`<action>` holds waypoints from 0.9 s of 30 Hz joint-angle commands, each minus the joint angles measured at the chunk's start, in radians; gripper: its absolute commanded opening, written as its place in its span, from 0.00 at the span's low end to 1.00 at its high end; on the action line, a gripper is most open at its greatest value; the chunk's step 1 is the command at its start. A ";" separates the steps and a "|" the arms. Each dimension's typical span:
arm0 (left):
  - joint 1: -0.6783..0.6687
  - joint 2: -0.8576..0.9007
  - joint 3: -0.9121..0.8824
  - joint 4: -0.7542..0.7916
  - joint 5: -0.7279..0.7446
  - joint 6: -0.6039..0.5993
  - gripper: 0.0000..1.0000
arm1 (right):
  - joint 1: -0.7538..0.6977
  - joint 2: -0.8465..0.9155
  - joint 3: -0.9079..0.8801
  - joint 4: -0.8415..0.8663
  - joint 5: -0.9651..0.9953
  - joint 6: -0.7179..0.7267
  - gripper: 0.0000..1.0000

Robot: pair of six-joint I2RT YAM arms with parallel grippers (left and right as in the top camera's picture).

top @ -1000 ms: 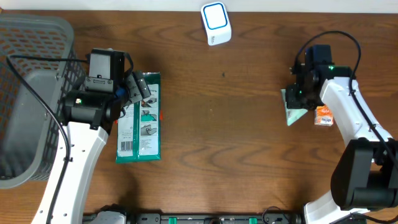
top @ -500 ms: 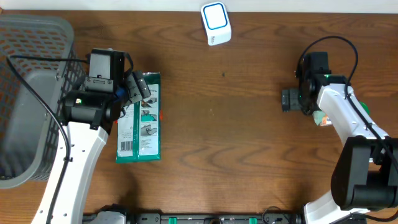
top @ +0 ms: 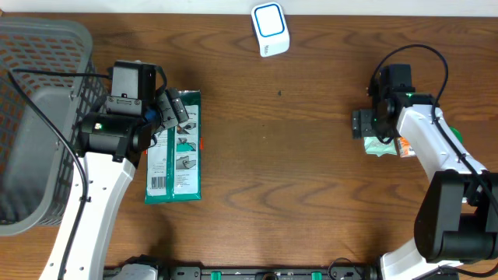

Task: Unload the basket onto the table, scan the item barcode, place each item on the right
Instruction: 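Lower the wipes pack onto the table and open the right gripper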

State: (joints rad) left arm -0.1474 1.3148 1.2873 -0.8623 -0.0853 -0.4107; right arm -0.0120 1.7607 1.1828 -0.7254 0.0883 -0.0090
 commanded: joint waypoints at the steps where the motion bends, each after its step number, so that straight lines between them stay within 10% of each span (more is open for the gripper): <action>1: 0.002 -0.002 0.013 0.000 -0.013 0.013 0.93 | 0.000 -0.006 0.027 0.023 -0.331 -0.007 0.50; 2: 0.002 -0.002 0.013 0.000 -0.013 0.013 0.93 | 0.000 -0.006 0.027 0.031 -0.389 -0.007 0.28; 4: 0.002 -0.002 0.013 0.000 -0.013 0.013 0.93 | 0.002 -0.006 0.026 0.046 -0.441 -0.006 0.15; 27: 0.002 -0.002 0.013 0.000 -0.013 0.013 0.93 | 0.004 -0.006 -0.300 0.494 -0.043 0.061 0.20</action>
State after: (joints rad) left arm -0.1474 1.3148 1.2873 -0.8627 -0.0853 -0.4107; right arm 0.0128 1.7599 0.8925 -0.2302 -0.0738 0.0093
